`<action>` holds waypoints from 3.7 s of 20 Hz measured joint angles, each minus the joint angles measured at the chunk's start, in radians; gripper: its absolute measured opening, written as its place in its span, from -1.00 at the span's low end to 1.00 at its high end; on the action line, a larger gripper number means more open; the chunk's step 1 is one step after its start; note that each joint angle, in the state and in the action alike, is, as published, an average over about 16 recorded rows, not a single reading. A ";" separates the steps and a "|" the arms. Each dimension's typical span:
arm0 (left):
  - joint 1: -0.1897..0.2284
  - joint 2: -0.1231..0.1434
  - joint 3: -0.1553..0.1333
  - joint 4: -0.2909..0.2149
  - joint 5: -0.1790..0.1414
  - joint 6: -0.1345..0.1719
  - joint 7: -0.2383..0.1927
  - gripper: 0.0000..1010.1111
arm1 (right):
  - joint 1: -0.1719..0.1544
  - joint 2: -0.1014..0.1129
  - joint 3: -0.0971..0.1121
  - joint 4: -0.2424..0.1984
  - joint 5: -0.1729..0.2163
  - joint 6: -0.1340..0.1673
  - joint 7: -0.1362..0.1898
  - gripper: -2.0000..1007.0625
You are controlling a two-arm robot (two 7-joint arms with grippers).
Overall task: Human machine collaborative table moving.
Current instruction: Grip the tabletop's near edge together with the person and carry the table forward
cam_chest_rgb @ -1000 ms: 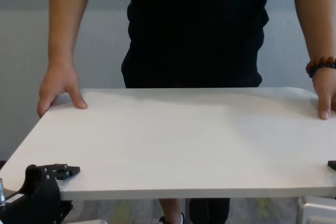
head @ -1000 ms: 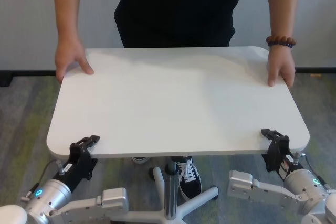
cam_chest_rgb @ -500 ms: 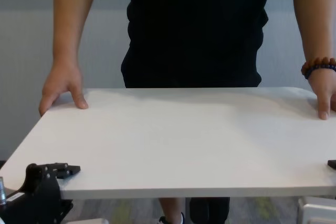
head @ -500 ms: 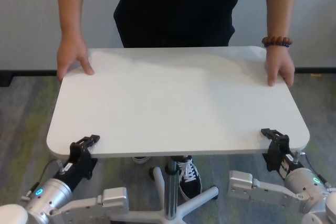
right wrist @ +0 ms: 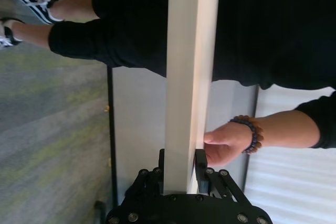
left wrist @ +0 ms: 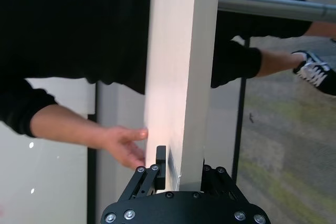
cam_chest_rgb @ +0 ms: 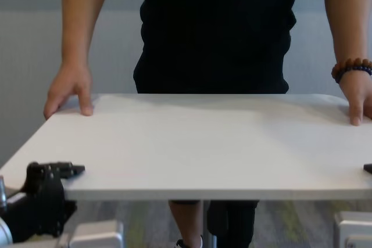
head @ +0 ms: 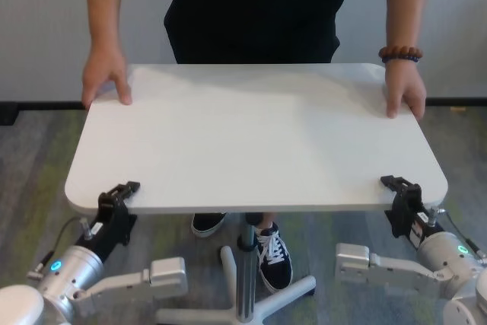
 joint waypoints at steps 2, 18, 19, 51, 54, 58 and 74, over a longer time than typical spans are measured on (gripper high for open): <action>-0.007 -0.004 -0.003 -0.002 0.007 0.009 0.001 -0.40 | 0.009 0.001 0.002 0.005 -0.010 -0.006 0.002 -0.44; -0.105 -0.054 -0.010 0.067 0.053 0.051 0.031 -0.40 | 0.131 -0.034 0.014 0.127 -0.079 -0.094 0.006 -0.44; -0.115 -0.059 -0.008 0.079 0.055 0.051 0.033 -0.40 | 0.140 -0.038 0.015 0.141 -0.081 -0.101 0.005 -0.44; -0.637 -0.387 0.131 0.948 0.099 -0.083 0.295 -0.40 | 0.573 -0.289 -0.047 1.000 -0.143 -0.464 -0.220 -0.42; -0.671 -0.414 0.137 1.024 0.104 -0.094 0.319 -0.40 | 0.637 -0.335 -0.050 1.148 -0.168 -0.506 -0.279 -0.42; -0.693 -0.432 0.141 1.073 0.109 -0.102 0.332 -0.40 | 0.706 -0.387 -0.051 1.310 -0.201 -0.550 -0.341 -0.42; -0.680 -0.423 0.139 1.047 0.108 -0.103 0.333 -0.40 | 0.755 -0.428 -0.034 1.429 -0.249 -0.581 -0.383 -0.42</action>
